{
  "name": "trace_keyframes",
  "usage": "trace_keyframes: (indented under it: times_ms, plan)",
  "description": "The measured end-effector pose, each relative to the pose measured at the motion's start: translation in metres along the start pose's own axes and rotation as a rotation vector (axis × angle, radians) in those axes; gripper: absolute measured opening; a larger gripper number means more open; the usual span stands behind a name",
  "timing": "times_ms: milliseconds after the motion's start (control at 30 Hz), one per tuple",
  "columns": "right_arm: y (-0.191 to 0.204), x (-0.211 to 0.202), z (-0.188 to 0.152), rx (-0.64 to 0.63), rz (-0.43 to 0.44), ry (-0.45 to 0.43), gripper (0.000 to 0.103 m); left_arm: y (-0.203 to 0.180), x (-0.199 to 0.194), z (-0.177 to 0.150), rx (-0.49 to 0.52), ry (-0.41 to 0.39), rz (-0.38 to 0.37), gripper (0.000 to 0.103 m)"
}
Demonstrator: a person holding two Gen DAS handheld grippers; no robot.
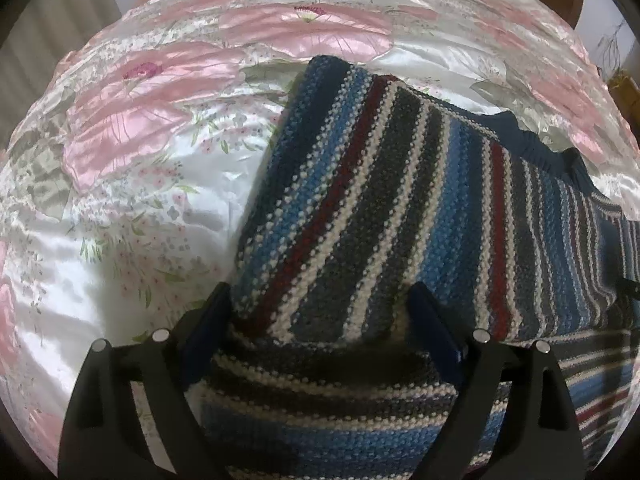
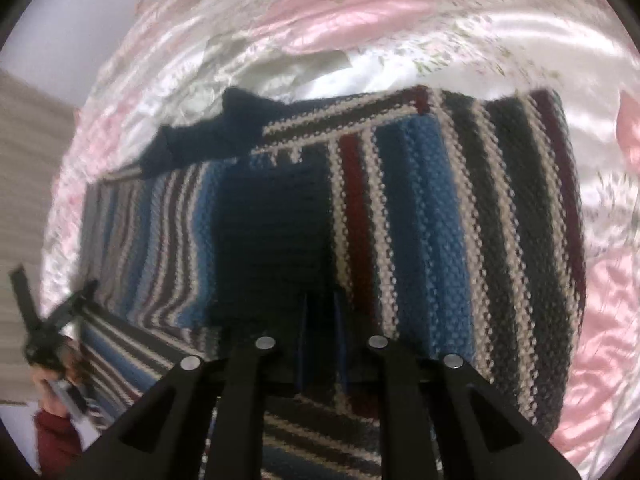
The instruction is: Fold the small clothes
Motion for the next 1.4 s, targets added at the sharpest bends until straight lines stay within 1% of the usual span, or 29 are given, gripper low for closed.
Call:
trace_keyframes:
  times_ms: [33,67,100,167,233,267,333,367,400,467,500,533,567,600,633,700,767,833,900,933,967,1000,1067,1233,1267,1333,1367,1400]
  plan:
    - [-0.001,-0.006,-0.001,0.023,0.033,-0.001,0.027,0.0,-0.003,0.0,0.001,0.001,0.005,0.088]
    - [-0.002,-0.009,-0.001,0.028,0.048,-0.006,0.039,-0.001,-0.007,0.0,0.002,-0.006,0.012,0.088]
    - [-0.001,-0.014,-0.004,0.024,0.056,-0.016,0.044,-0.002,-0.011,0.0,0.002,-0.015,0.014,0.088]
    - [-0.001,-0.017,-0.009,0.016,0.056,-0.016,0.045,-0.007,-0.018,0.001,0.013,-0.033,0.017,0.088]
    - [0.001,-0.015,-0.018,0.032,0.109,0.024,0.045,-0.014,-0.022,0.0,0.037,-0.041,0.032,0.088]
    - [0.004,-0.013,-0.019,0.036,0.12,0.035,0.045,-0.016,-0.022,-0.001,0.046,-0.042,0.04,0.089]
    - [0.01,-0.005,-0.02,0.035,0.113,0.05,0.044,-0.019,-0.018,-0.003,0.07,-0.035,0.064,0.089]
    - [0.011,-0.001,-0.02,0.04,0.107,0.054,0.036,-0.02,-0.017,-0.002,0.073,-0.031,0.067,0.089]
    - [0.013,0.003,-0.019,0.05,0.122,0.068,0.02,-0.019,-0.016,-0.002,0.071,-0.03,0.065,0.089]
    - [0.015,0.003,-0.022,0.052,0.149,0.088,0.002,-0.016,-0.016,-0.003,0.063,-0.031,0.053,0.089]
    - [0.016,0.002,-0.022,0.043,0.143,0.079,0.0,-0.016,-0.016,-0.002,0.062,-0.032,0.047,0.09]
    - [0.015,0.0,-0.022,0.027,0.118,0.059,0.0,-0.016,-0.015,-0.002,0.065,-0.032,0.043,0.09]
    - [0.012,-0.001,-0.022,0.013,0.082,0.039,0.0,-0.015,-0.013,-0.002,0.069,-0.03,0.04,0.09]
    - [0.005,-0.001,-0.022,0.005,0.025,0.021,0.0,-0.015,-0.012,-0.003,0.068,-0.027,0.038,0.092]
    - [-0.001,0.0,-0.022,0.009,0.003,0.017,0.0,-0.015,-0.01,-0.004,0.063,-0.025,0.033,0.093]
    - [-0.006,0.003,-0.023,0.02,0.035,0.022,0.0,-0.013,-0.005,-0.006,0.047,-0.025,0.021,0.095]
    - [-0.007,0.003,-0.024,0.013,0.05,0.018,0.0,-0.012,-0.003,-0.007,0.043,-0.035,0.019,0.096]
    - [-0.008,-0.002,-0.024,0.033,0.084,0.016,0.008,-0.013,-0.003,-0.008,0.047,-0.043,0.023,0.096]
    - [-0.007,-0.008,-0.021,0.052,0.106,0.003,0.029,-0.013,-0.003,-0.007,0.049,-0.043,0.022,0.096]
    - [-0.006,-0.011,-0.018,0.06,0.115,-0.006,0.034,-0.012,-0.003,-0.007,0.046,-0.041,0.018,0.096]
    - [-0.004,-0.014,-0.015,0.07,0.123,-0.015,0.041,-0.012,-0.003,-0.006,0.042,-0.039,0.015,0.096]
    - [-0.003,-0.015,-0.012,0.08,0.134,-0.018,0.044,-0.012,-0.003,-0.006,0.039,-0.036,0.013,0.096]
    - [0.0,-0.014,-0.006,0.097,0.155,-0.009,0.048,-0.012,-0.002,-0.006,0.04,-0.034,0.014,0.096]
    - [0.006,0.011,-0.001,0.146,0.18,0.065,0.048,-0.013,-0.001,-0.005,0.03,-0.035,0.013,0.097]
    - [0.006,0.012,-0.001,0.146,0.178,0.064,0.044,-0.012,0.0,-0.005,0.03,-0.035,0.012,0.097]
    - [0.01,0.01,0.0,0.137,0.19,0.057,0.027,-0.012,0.001,-0.005,0.029,-0.034,0.011,0.097]
    - [0.014,0.01,0.0,0.134,0.205,0.06,0.01,-0.012,0.001,-0.005,0.03,-0.033,0.01,0.098]
    - [0.015,0.007,0.0,0.133,0.222,0.06,0.009,-0.012,0.001,-0.004,0.03,-0.033,0.009,0.098]
Point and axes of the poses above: each gripper's, at about its wrist camera, not at the fingertips, and x roughly the way its jaws point, y to its left, z to its top, the point moved 8 cm from there along x, roughly the way its jaws point, and after that the axes turned 13 degrees about x, right-handed, at the moved point
